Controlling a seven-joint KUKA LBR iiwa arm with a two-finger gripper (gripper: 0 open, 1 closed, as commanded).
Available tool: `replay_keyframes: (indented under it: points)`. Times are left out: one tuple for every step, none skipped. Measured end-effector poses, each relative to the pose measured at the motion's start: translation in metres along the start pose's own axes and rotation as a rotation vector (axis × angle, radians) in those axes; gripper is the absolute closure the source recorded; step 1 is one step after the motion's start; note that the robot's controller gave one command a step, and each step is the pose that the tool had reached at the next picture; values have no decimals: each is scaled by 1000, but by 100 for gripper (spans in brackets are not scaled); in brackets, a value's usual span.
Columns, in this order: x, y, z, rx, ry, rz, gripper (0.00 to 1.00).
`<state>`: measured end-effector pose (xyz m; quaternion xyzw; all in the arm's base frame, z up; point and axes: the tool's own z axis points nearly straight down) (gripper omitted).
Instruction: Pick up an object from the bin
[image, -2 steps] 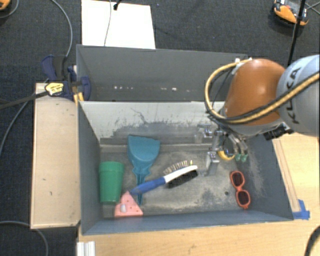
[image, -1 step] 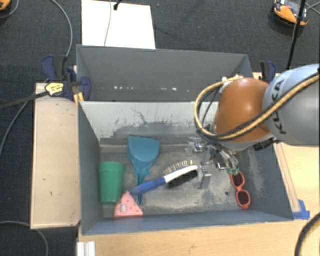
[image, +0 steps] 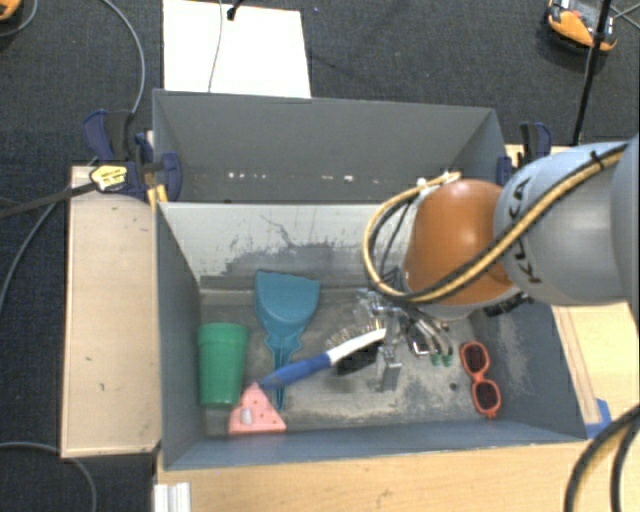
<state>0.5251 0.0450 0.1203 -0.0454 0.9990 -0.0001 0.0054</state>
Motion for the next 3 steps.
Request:
replay_keyframes:
  points:
    - [-22,0,38,-1,1,-294,100]
    - [-22,0,38,-1,1,-294,100]
    - [-34,-18,-150,0,-5,-297,100]
